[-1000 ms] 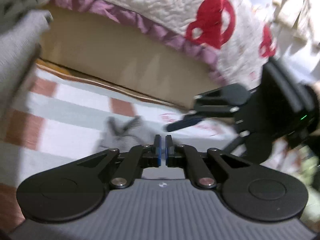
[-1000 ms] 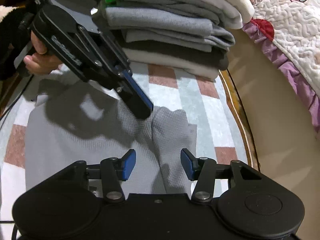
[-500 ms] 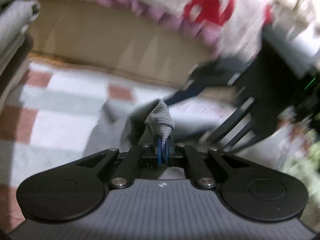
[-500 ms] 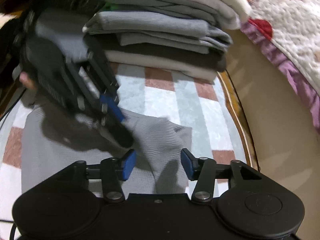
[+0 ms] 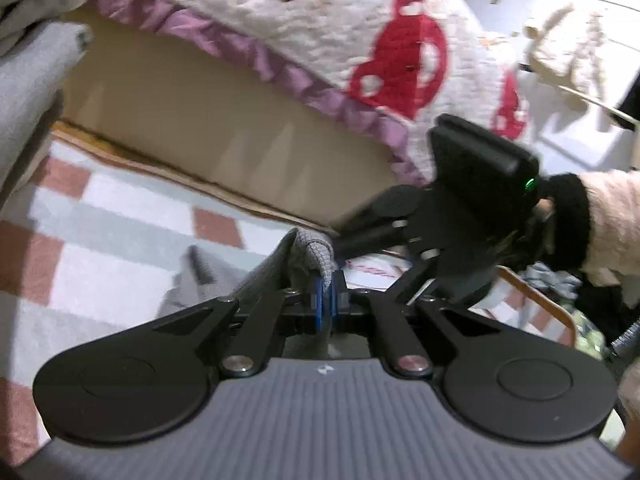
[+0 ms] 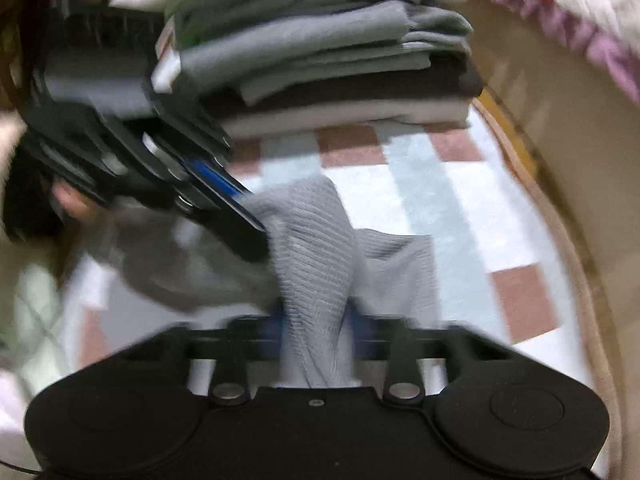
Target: Fold clothes
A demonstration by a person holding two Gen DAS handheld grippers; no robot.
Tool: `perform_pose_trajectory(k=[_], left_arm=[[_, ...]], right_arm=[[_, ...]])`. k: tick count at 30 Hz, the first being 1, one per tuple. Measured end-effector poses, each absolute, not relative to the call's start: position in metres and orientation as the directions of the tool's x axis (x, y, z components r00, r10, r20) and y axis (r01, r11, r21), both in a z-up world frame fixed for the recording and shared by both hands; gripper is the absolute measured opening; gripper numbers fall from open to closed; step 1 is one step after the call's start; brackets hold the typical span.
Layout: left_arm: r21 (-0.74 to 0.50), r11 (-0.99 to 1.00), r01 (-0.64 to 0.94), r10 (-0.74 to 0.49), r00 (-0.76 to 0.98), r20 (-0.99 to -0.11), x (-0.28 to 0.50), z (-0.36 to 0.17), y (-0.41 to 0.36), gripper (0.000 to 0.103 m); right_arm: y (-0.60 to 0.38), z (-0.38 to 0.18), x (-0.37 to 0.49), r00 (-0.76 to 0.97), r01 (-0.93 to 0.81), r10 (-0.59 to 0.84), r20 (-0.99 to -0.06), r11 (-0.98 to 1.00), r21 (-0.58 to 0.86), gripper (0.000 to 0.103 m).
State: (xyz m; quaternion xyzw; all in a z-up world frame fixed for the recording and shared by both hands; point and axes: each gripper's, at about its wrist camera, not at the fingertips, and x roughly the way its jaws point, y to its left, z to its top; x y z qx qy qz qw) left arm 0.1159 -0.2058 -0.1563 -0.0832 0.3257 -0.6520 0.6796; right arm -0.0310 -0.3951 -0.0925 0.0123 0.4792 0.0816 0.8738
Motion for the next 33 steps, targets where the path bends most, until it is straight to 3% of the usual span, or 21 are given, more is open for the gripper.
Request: perform_pose_trajectory(k=[3, 4, 5, 6, 12, 15, 17, 19, 21, 22, 23, 24, 27, 28, 29, 33], left_arm=[[-0.496, 0.319, 0.807, -0.883, 0.062, -0.465, 0.125, -0.168, -0.212, 0.004], [-0.466, 0.371, 0.803, -0.853, 0.095, -0.514, 0.127, -0.173, -0.215, 0.004], [-0.433, 0.419, 0.798, -0.819, 0.126, -0.560, 0.128, -0.178, -0.217, 0.004], [-0.412, 0.449, 0.793, -0.795, 0.144, -0.589, 0.129, -0.182, -0.218, 0.004], [-0.439, 0.464, 0.770, -0.810, 0.168, -0.562, 0.135, -0.176, -0.214, 0.005], [-0.472, 0.419, 0.775, -0.842, 0.138, -0.522, 0.137, -0.170, -0.214, 0.016], [-0.485, 0.393, 0.781, -0.857, 0.121, -0.501, 0.135, -0.167, -0.220, 0.036], [-0.490, 0.370, 0.789, -0.863, 0.096, -0.497, 0.134, -0.166, -0.229, 0.048], [-0.507, 0.374, 0.776, -0.859, 0.084, -0.506, 0.136, -0.169, -0.240, 0.048], [-0.514, 0.367, 0.776, -0.863, 0.076, -0.500, 0.135, -0.171, -0.244, 0.045], [-0.520, 0.354, 0.777, -0.869, 0.068, -0.490, 0.134, -0.174, -0.248, 0.018], [-0.501, 0.346, 0.794, -0.866, 0.065, -0.496, 0.131, -0.176, -0.253, 0.002], [-0.374, 0.396, 0.839, -0.825, 0.146, -0.547, 0.115, -0.174, -0.264, 0.001], [-0.366, 0.412, 0.834, -0.819, 0.163, -0.550, 0.113, -0.171, -0.264, 0.001], [-0.371, 0.424, 0.826, -0.820, 0.176, -0.544, 0.114, -0.168, -0.262, 0.001], [-0.237, 0.462, 0.855, -0.788, 0.272, -0.553, 0.108, -0.162, -0.262, 0.001]], right_arm=[[-0.401, -0.095, -0.034, 0.550, -0.081, 0.099, -0.829, 0.995, 0.066, 0.013], [-0.405, -0.097, -0.036, 0.554, -0.048, 0.058, -0.830, 0.998, 0.038, 0.021], [-0.409, -0.098, -0.039, 0.559, -0.008, 0.008, -0.829, 1.000, 0.004, 0.037], [-0.415, -0.097, -0.044, 0.574, 0.030, -0.027, -0.818, 0.999, -0.012, 0.046], [-0.460, -0.093, -0.118, 0.591, 0.289, -0.192, -0.784, 0.957, -0.018, 0.049], [-0.468, -0.097, -0.151, 0.568, 0.323, -0.174, -0.804, 0.946, 0.023, 0.049], [-0.464, -0.102, -0.159, 0.557, 0.310, -0.160, -0.815, 0.950, 0.025, 0.049], [-0.459, -0.108, -0.165, 0.546, 0.289, -0.146, -0.825, 0.957, 0.022, 0.049], [-0.454, -0.114, -0.170, 0.535, 0.268, -0.132, -0.834, 0.963, 0.019, 0.050], [-0.452, -0.116, -0.169, 0.531, 0.260, -0.125, -0.838, 0.965, 0.021, 0.050], [-0.452, -0.119, -0.166, 0.535, 0.258, -0.114, -0.837, 0.966, 0.033, 0.051], [-0.452, -0.122, -0.164, 0.544, 0.258, -0.102, -0.833, 0.965, 0.050, 0.053], [-0.462, -0.142, -0.157, 0.616, 0.326, 0.006, -0.788, 0.908, 0.262, 0.050], [-0.461, -0.147, -0.157, 0.634, 0.347, 0.004, -0.774, 0.892, 0.289, 0.041], [-0.458, -0.149, -0.157, 0.643, 0.363, -0.021, -0.765, 0.889, 0.280, 0.024], [-0.451, -0.144, -0.170, 0.696, 0.442, -0.122, -0.707, 0.849, 0.289, 0.015]])
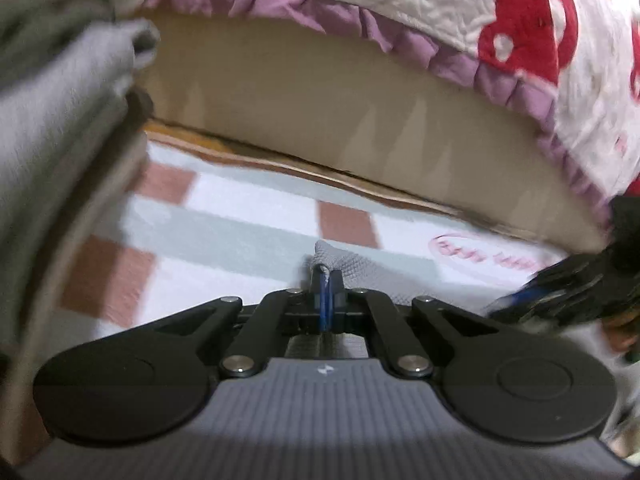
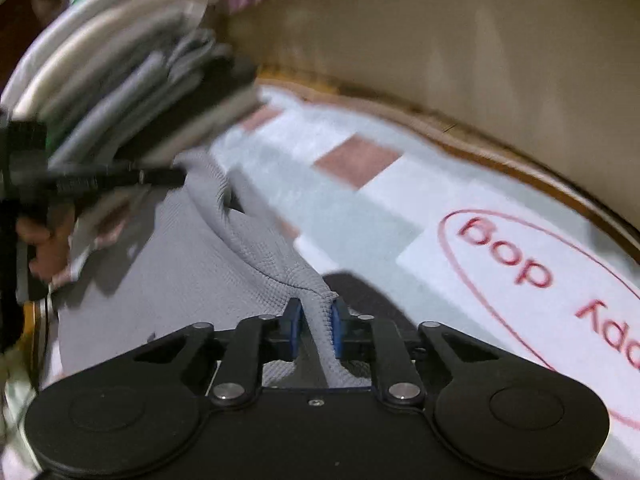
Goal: Fold clothes
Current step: 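Spread the grey garment flat on the rug with both grippers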
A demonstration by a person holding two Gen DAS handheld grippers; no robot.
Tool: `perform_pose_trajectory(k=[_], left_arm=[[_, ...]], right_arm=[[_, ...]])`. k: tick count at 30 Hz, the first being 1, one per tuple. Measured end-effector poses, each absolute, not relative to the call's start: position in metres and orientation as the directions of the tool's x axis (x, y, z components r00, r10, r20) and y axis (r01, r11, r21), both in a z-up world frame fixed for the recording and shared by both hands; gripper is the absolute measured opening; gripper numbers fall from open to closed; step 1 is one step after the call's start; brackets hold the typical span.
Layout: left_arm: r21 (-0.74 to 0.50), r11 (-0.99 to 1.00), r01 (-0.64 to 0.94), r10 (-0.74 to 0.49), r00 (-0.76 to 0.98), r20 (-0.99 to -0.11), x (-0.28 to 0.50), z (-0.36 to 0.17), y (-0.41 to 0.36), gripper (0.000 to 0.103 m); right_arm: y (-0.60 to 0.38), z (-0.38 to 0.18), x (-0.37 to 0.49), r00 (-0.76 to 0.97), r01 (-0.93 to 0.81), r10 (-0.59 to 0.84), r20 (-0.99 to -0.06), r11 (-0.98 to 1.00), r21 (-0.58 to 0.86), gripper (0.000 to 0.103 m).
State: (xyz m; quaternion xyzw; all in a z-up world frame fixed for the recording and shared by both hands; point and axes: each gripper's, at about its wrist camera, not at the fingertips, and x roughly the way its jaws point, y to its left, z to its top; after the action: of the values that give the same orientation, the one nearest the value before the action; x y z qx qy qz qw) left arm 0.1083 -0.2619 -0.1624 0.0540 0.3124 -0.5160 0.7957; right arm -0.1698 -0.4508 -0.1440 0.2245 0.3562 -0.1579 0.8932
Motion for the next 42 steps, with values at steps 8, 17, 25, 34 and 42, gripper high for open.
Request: perform_pose_trajectory(k=[8, 17, 25, 34, 42], left_arm=[[-0.092, 0.569, 0.817, -0.668, 0.394, -0.631, 0.101, -0.183, -0.277, 0.012], [-0.223, 0.414, 0.883, -0.780, 0.217, -0.587, 0.086, -0.157, -0.269, 0.034], [-0.235, 0.568, 0.789, -0.653, 0.258, -0.712, 0.106, -0.175, -0.260, 0.033], [-0.242, 0.418, 0.876, -0.730, 0.165, -0.664, 0.029, -0.155, -0.281, 0.041], [-0.314, 0.341, 0.886, -0.739, 0.046, -0.672, -0.031, -0.174, -0.313, 0.041]], right_arm=[[-0.464, -0.151, -0.172, 0.555, 0.650, -0.319, -0.768, 0.743, 0.162, 0.049], [-0.456, -0.140, -0.231, 0.414, 0.805, -0.485, -0.770, 0.590, 0.061, 0.051], [-0.475, -0.162, -0.312, 0.252, 0.913, -0.550, -0.797, 0.407, 0.008, 0.054], [-0.493, -0.163, -0.429, 0.116, 0.980, -0.636, -0.763, 0.200, -0.018, 0.061], [-0.483, -0.167, -0.470, 0.241, 0.965, -0.645, -0.726, 0.239, 0.108, 0.062]])
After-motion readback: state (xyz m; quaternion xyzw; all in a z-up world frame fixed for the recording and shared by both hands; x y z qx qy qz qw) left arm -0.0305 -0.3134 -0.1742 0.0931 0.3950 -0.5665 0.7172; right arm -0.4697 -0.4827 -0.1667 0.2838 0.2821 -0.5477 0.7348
